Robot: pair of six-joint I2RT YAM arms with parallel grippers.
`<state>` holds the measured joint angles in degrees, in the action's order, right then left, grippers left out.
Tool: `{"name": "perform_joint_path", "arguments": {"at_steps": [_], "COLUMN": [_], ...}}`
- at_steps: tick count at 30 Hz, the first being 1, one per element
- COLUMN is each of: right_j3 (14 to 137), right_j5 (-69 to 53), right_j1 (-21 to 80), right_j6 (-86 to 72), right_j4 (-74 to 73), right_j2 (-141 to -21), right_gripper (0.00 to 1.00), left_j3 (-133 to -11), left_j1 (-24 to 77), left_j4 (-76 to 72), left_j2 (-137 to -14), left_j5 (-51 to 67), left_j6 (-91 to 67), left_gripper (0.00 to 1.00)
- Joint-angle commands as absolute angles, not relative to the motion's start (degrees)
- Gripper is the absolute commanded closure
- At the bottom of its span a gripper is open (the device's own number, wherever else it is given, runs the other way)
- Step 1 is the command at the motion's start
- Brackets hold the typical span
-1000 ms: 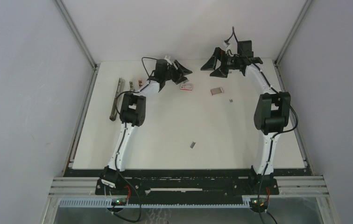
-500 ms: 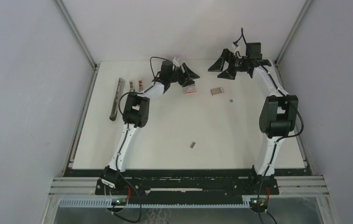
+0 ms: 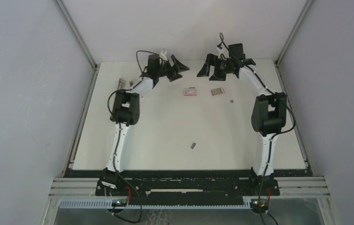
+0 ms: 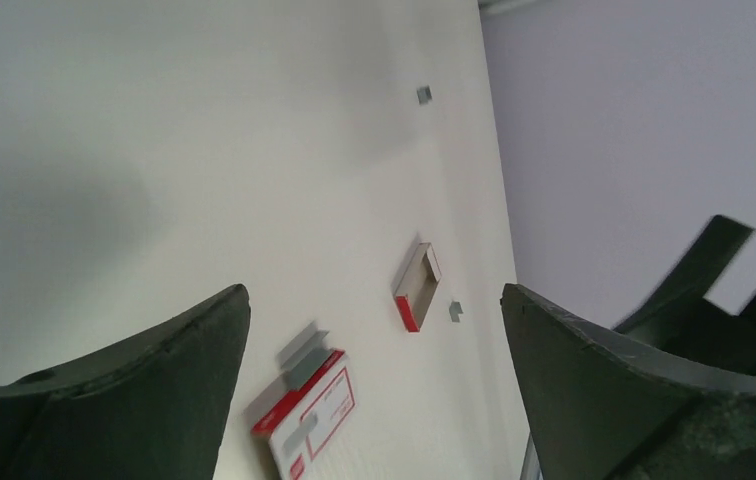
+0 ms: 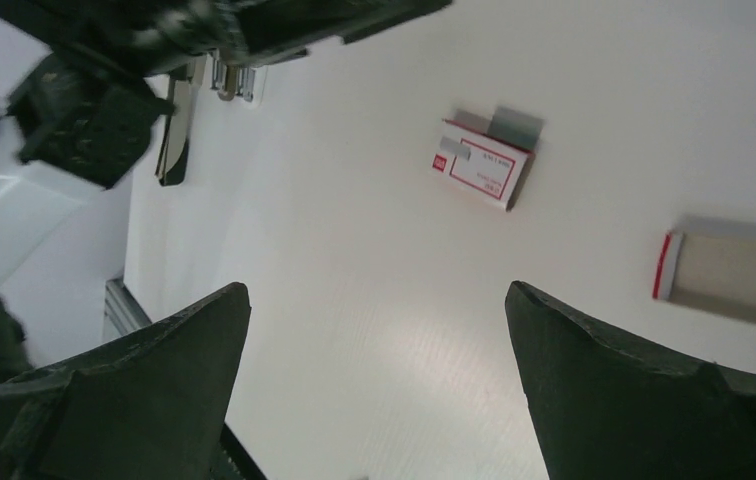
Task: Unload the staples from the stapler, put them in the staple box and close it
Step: Adjust the staple at the center of the board, then adjust the shell at the center of the board.
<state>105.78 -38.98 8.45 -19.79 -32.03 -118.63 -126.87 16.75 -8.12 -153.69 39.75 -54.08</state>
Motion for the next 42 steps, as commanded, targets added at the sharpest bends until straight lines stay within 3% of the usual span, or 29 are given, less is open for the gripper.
{"name": "perform_joint_path", "arguments": {"at_steps": [1, 7, 20, 42], "right_j3": [111.61, 121.86, 123.41, 125.17], "right_j5": [-32.12, -28.09, -25.79, -26.46], "right_j1": [10.34, 12.09, 15.67, 23.76], "right_j6": [-19.04, -20.23, -22.55, -25.54], "right_j4": [-30.03, -30.84, -31.45, -31.35], "right_j2": [-123.49, -133.33, -139.54, -145.11], "right_gripper": [0.00, 0.00, 0.00, 0.00], "left_j3": [-120.77, -111.94, -94.70, -92.78], "left_j1": [12.35, 10.29, 3.16, -2.54], "left_j4": [-6.82, -3.52, -2.30, 13.63], "left_j2": [-141.20, -135.05, -120.87, -104.89], "left_j5": [40.06, 42.36, 46.98, 49.04], "left_j6": [-47.34, -42.06, -34.06, -18.67], "left_gripper": [0.00, 0.00, 0.00, 0.00]}}
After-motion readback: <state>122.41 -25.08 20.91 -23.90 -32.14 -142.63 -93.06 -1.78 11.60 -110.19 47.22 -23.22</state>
